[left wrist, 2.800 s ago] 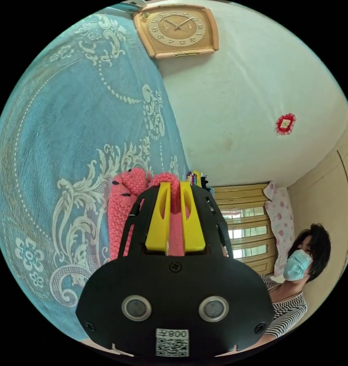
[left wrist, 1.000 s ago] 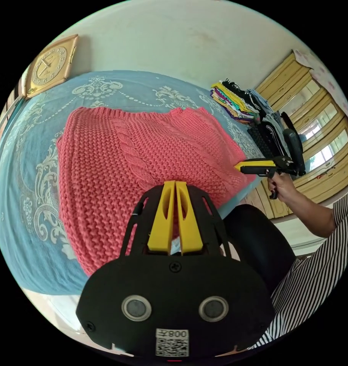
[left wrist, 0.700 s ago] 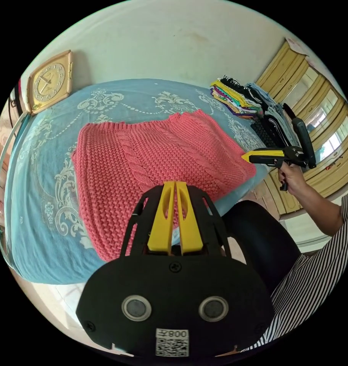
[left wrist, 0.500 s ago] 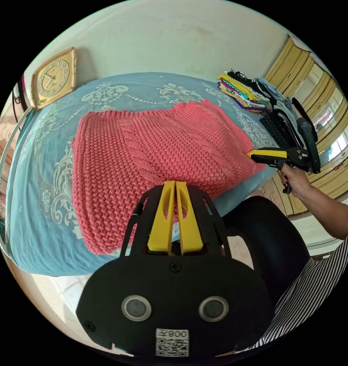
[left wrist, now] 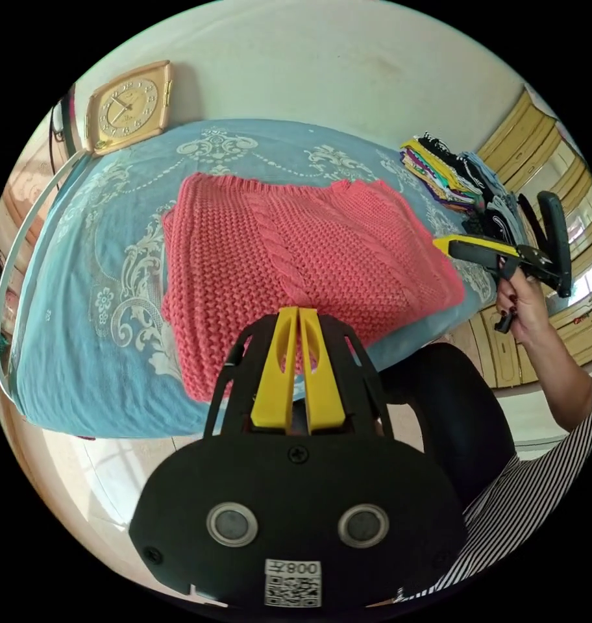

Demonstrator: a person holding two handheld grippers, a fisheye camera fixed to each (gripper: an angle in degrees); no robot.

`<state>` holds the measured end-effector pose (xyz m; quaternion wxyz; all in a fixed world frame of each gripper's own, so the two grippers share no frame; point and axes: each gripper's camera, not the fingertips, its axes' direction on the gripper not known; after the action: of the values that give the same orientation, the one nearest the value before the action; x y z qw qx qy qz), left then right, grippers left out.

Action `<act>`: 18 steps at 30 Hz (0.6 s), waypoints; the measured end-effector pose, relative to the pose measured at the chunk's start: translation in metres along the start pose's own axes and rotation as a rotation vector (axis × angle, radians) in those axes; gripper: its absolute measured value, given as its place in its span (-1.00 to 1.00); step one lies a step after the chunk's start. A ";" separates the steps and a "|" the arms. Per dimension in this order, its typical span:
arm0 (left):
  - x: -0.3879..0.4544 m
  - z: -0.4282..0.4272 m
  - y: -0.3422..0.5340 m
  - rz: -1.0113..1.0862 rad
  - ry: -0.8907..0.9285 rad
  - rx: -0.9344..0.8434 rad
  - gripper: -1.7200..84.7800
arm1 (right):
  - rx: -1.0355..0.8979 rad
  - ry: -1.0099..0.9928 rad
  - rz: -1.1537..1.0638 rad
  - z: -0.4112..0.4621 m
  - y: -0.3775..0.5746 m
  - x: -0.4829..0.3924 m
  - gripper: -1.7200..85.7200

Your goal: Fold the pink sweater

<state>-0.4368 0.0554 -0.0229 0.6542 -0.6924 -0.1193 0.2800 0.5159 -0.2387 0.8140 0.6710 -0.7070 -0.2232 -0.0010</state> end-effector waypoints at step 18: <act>-0.174 -0.080 0.099 -0.413 0.254 0.278 -0.88 | -0.146 -0.090 -0.074 0.095 -0.070 -0.031 -0.96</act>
<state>-0.5551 -0.1161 -0.0800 0.7957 -0.5867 -0.1355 0.0655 0.4372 -0.1587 0.8616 0.6064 -0.7448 -0.2783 -0.0102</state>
